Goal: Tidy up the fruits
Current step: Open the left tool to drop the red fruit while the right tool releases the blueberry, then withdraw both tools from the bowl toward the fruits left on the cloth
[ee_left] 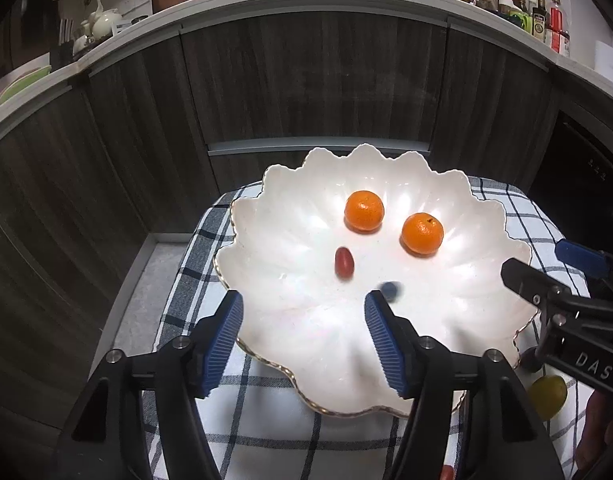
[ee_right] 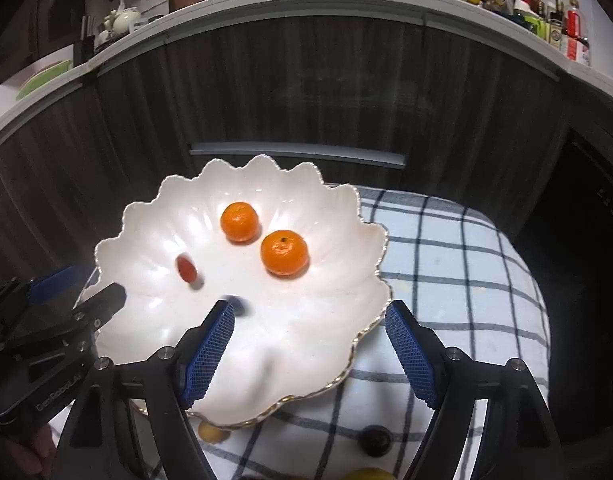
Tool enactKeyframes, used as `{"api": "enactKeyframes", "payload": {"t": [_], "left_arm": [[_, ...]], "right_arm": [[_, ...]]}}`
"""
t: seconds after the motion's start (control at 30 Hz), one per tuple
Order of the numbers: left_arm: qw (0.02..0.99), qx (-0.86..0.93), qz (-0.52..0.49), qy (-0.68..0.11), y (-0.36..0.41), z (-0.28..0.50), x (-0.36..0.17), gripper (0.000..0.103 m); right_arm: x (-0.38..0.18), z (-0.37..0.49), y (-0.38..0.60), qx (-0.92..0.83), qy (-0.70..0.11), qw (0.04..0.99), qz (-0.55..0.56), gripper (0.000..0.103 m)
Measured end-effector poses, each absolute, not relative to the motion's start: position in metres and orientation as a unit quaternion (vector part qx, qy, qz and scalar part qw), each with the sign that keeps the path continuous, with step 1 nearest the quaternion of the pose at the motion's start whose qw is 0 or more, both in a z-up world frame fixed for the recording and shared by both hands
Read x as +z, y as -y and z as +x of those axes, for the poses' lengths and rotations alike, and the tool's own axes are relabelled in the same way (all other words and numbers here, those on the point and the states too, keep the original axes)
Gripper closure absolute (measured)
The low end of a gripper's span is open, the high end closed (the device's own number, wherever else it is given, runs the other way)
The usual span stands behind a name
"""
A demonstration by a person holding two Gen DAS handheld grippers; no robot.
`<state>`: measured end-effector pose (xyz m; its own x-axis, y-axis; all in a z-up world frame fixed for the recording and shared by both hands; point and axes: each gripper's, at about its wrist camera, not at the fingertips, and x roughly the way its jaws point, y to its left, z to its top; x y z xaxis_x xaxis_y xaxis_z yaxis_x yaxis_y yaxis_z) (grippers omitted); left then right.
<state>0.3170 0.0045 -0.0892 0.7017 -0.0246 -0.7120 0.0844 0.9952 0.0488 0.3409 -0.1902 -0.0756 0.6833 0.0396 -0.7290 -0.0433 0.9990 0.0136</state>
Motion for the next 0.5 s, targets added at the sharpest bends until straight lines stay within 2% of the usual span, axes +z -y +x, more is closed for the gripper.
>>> {"api": "enactKeyframes", "payload": {"t": [0.2,0.5], "left_arm": [[0.926,-0.025,0.039,-0.374,-0.004,0.307,-0.082,0.023],[0.93,-0.028,0.042,-0.364,0.004,0.295,-0.069,0.022]], "right_arm": [[-0.07,0.336,0.196,0.013,-0.396,0.918,0.0,0.024],[-0.057,0.322,0.206,0.008,-0.384,0.923,0.007,0.024]]}}
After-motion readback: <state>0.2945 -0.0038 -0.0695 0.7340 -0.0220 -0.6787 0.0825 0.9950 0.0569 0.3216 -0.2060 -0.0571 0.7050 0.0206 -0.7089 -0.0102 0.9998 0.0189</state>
